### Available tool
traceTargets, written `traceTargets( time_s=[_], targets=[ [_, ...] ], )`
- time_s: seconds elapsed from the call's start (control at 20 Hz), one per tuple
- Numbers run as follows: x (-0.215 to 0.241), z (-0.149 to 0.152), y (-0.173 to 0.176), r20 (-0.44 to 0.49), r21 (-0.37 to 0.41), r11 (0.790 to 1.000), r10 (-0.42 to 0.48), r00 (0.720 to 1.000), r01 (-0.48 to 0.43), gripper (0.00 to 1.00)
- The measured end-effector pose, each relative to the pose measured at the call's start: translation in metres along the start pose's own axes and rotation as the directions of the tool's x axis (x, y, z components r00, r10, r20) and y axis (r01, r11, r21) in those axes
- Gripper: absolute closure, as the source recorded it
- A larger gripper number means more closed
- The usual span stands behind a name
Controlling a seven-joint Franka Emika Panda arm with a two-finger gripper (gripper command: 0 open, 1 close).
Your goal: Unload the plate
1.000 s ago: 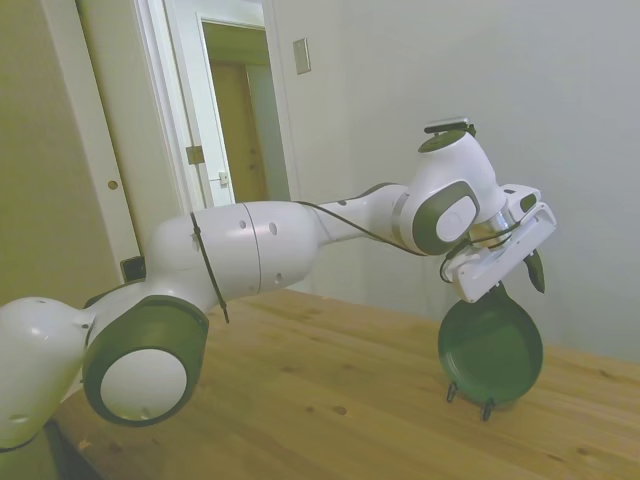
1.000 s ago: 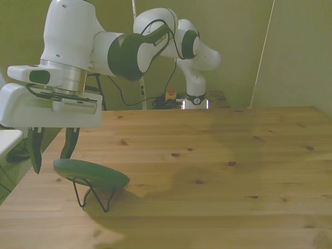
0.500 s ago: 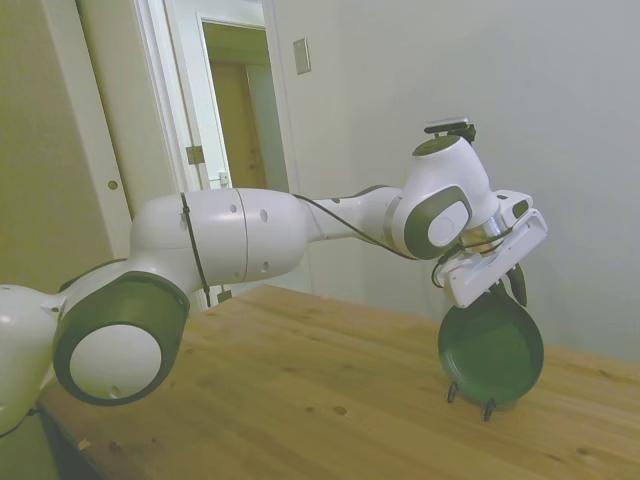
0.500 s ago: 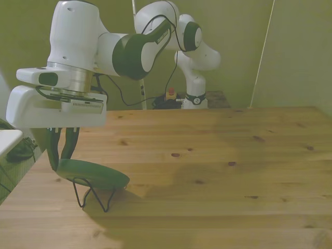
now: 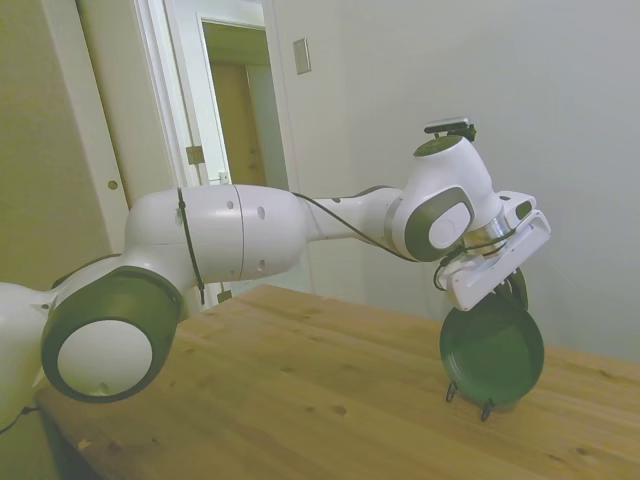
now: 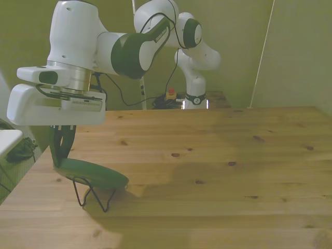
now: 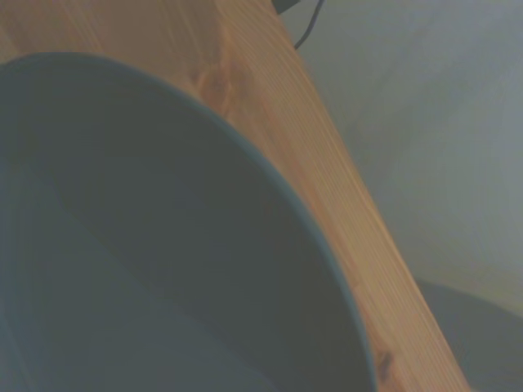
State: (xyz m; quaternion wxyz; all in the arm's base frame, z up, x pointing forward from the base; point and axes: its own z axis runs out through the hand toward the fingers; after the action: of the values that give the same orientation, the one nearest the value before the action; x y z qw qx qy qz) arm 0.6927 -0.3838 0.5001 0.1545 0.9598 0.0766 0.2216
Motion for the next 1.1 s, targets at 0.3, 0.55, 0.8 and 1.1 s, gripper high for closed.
traceTargets(
  time_s=[0.3,0.55,0.8,1.1],
  targets=[
    [0.007,-0.012,0.003,-0.028,-0.018,1.000,-0.010,1.000,0.010,1.00],
    [0.026,-0.037,0.000,-0.074,-0.033,0.999,-0.023,0.997,0.021,1.00],
    [0.051,-0.074,-0.009,-0.101,-0.026,0.999,-0.040,0.994,0.037,1.00],
    [0.090,-0.106,-0.059,-0.104,0.053,0.998,0.043,0.994,-0.038,1.00]
  ],
)
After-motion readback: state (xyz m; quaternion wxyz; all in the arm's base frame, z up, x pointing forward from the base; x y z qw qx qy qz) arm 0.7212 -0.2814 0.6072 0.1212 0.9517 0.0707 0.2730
